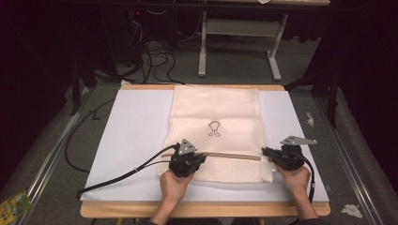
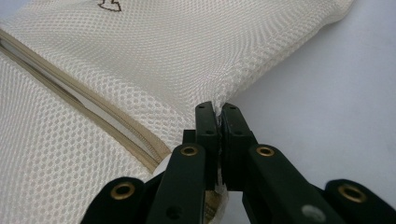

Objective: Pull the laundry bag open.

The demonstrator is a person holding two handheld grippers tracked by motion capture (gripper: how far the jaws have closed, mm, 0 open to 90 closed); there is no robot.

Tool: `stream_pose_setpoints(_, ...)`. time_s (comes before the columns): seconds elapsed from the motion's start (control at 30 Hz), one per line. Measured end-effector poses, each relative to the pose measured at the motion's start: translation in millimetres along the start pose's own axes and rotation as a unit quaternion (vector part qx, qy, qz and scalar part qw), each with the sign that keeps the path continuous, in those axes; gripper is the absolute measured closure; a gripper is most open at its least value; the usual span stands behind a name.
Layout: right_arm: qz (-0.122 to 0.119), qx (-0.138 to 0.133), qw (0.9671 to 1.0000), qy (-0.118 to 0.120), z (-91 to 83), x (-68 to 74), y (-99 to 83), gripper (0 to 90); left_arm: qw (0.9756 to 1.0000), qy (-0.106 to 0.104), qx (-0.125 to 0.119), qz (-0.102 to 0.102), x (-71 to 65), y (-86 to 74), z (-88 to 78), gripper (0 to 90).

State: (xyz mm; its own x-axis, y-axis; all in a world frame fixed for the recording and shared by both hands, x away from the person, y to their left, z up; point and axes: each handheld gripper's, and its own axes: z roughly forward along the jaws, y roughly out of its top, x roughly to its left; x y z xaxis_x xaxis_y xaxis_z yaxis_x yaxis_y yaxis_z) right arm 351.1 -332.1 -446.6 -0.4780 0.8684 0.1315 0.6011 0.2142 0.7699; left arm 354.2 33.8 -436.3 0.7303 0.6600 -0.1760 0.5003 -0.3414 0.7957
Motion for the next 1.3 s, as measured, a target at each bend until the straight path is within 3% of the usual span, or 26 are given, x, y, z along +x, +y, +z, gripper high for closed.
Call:
stream_pose_setpoints(0.17, 0.002, 0.004, 1.0000, 0.000, 2.6, 1.5, 1.0, 88.5, 0.9999, 0.000, -0.002, -0.012, 8.3, -3.2, -6.8, 87.1)
stream_pose_setpoints(0.27, -0.001, 0.003, 1.0000, -0.002, 2.4, 2.2, 1.7, 88.5, 1.0000, 0.002, 0.000, -0.009, 10.0, -3.5, -8.3, 87.1)
stream_pose_setpoints(0.5, -0.005, 0.002, 1.0000, 0.001, 5.1, 5.0, 6.2, 88.5, 0.9999, 0.010, -0.004, -0.003, 10.8, -2.7, -13.4, 87.1)
stream_pose_setpoints(0.67, 0.001, 0.002, 1.0000, -0.003, 6.0, 3.9, 5.6, 88.4, 0.9999, 0.004, -0.007, -0.013, 12.1, -7.3, -10.1, 87.1)
stream_pose_setpoints(0.97, -0.004, -0.001, 1.0000, 0.000, 7.7, 4.2, 5.8, 88.5, 0.9995, 0.012, -0.015, -0.024, 18.0, -7.8, -17.2, 87.1)
stream_pose_setpoints(1.3, -0.006, 0.001, 1.0000, 0.000, 8.3, 4.1, 5.8, 88.5, 0.9995, 0.014, -0.018, -0.020, 18.6, -5.2, -24.1, 87.1)
